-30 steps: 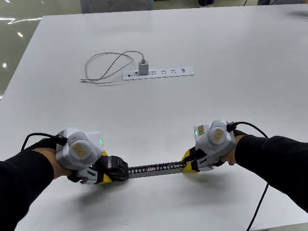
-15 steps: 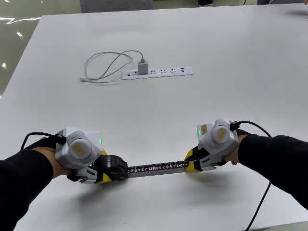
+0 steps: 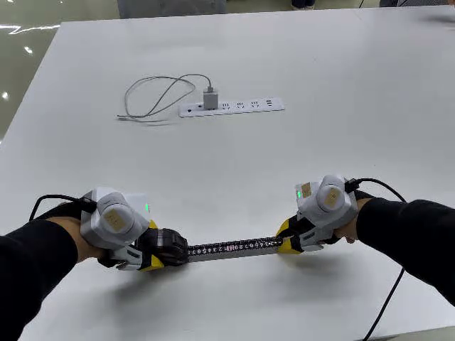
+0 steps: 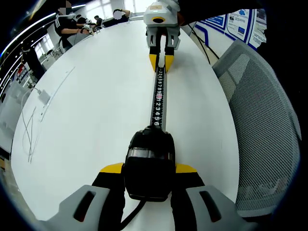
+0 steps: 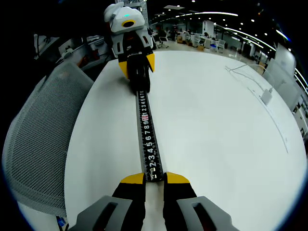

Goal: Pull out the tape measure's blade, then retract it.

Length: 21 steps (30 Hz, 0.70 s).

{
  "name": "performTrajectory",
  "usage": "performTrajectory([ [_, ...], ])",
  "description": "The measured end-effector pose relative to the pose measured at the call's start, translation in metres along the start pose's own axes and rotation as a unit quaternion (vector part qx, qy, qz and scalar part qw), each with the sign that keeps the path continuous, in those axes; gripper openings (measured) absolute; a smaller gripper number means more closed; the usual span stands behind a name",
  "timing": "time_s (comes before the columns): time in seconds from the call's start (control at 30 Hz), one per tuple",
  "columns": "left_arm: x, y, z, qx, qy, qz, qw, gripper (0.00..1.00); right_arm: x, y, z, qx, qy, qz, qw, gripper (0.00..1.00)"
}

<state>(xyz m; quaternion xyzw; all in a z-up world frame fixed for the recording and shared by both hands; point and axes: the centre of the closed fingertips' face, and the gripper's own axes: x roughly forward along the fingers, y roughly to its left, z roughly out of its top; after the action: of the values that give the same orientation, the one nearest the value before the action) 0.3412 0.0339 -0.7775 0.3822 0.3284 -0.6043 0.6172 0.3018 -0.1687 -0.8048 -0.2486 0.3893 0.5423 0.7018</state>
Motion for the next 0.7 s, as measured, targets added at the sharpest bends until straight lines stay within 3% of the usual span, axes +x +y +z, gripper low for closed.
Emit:
performTrajectory([
  [0.7, 0.000, 0.001, 0.001, 0.000, -0.001, 0.000, 1.0000, 0.31, -0.011, -0.002, -0.012, 0.007, 0.001, -0.004, 1.0000, 0.09],
])
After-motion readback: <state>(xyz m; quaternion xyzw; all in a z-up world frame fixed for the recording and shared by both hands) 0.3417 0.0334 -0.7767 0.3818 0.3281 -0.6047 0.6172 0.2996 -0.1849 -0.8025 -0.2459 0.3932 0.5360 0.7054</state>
